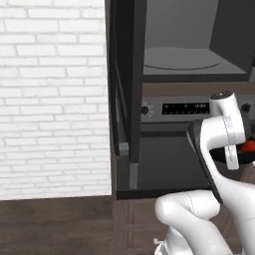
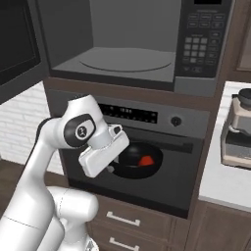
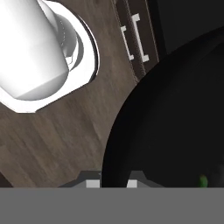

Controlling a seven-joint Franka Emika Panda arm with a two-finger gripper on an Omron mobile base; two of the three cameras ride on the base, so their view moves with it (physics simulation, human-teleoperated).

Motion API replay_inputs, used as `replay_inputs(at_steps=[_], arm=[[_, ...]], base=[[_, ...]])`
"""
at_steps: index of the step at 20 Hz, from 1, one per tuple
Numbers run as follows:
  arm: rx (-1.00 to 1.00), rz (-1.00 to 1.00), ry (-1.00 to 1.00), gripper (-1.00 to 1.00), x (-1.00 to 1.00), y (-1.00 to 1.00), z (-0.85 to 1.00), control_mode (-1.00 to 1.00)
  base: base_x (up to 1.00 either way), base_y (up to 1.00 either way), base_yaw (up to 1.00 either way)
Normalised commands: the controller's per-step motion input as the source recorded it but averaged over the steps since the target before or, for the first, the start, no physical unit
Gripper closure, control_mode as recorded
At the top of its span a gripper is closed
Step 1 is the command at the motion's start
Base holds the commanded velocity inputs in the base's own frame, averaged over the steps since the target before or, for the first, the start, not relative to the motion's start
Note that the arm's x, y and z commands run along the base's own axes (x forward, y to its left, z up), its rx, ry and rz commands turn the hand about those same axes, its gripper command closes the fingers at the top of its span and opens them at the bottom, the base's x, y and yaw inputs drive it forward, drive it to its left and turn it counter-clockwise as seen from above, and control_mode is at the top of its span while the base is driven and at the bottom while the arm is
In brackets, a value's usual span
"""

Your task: Pick the bell pepper from the sink and place it in the bowl. Then pick the bowl and place it in the microwave. Then close the microwave door and press the start button.

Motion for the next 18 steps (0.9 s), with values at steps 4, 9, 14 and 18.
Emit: replay_inputs(at_steps=[4, 9, 14, 18], arm=[[0.00, 0.00, 0.00, 1.00, 0.00, 0.00, 0.00, 1.00], [0.00, 0.00, 0.00, 1.00, 0.00, 0.00, 0.00, 1.00], [0.00, 0.00, 0.00, 1.00, 0.00, 0.00, 0.00, 1.00], [0.00, 0.00, 0.00, 1.00, 0.00, 0.00, 0.00, 1.00]], base=[[0.22, 0.13, -0.05], [0.19, 0.22, -0.05], [0.34, 0.30, -0.06], [0.32, 0.33, -0.06]])
